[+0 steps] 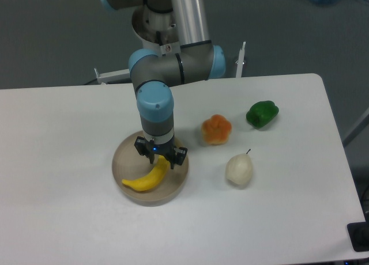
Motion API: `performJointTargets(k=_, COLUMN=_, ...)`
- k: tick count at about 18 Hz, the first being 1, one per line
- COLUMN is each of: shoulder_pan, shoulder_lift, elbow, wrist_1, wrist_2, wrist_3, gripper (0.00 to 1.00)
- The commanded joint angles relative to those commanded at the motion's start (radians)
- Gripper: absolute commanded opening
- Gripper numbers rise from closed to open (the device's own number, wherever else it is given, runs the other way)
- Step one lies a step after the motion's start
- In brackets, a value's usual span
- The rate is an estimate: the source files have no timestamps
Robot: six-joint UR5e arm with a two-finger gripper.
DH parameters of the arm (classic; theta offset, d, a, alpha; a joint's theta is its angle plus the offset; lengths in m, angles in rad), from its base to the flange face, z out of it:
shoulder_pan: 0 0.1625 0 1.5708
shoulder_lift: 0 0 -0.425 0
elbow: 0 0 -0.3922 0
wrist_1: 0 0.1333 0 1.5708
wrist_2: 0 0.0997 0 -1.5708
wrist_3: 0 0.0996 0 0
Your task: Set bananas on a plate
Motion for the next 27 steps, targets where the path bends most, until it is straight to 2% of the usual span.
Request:
performJointTargets(k=4, shoulder_pan=0.052, shoulder_lift=0.02, elbow=0.044, wrist_1=0.0, wrist_2=0.0, wrist_3=0.011, gripper=1.0)
performJointTargets(k=8, shoulder_pan=0.126, shoulder_lift=0.02, elbow=0.118, wrist_1=-0.006, wrist_2=0.0, wrist_3=0.077, gripper=1.0)
performJointTargets(k=11, shoulder_pan=0.163, shoulder_lift=0.017, elbow=0.15, wrist_1=-0.008, wrist_2=0.0, wrist_3=0.152, gripper=1.0)
performJointTargets(k=16, shoulder_pan=0.248, shoulder_lift=0.011, elbow=0.21, wrist_1=-0.009, wrist_2=0.002, wrist_3=0.381, gripper=1.0)
performJointTargets(k=20, shoulder_pan=0.36, shoulder_lift=0.011, elbow=0.242, wrist_1=-0.021, wrist_2=0.005, wrist_3=0.595, gripper=1.0)
performJointTargets(k=22, shoulder_pan=0.38, shoulder_lift=0.009, elbow=0.25, wrist_1=-0.02, wrist_2=0.006, wrist_3=0.627, gripper=1.0)
performJointTargets(k=25, shoulder_pan=0.384, shoulder_lift=-0.031, elbow=0.31, wrist_1=-0.023, wrist_2=0.087, wrist_3=0.641, gripper=1.0)
performJointTargets(k=27, shoulder_pan=0.384, shoulder_lift=-0.038, elbow=0.321, wrist_1=-0.023, wrist_2=0.083, wrist_3=0.641, gripper=1.0)
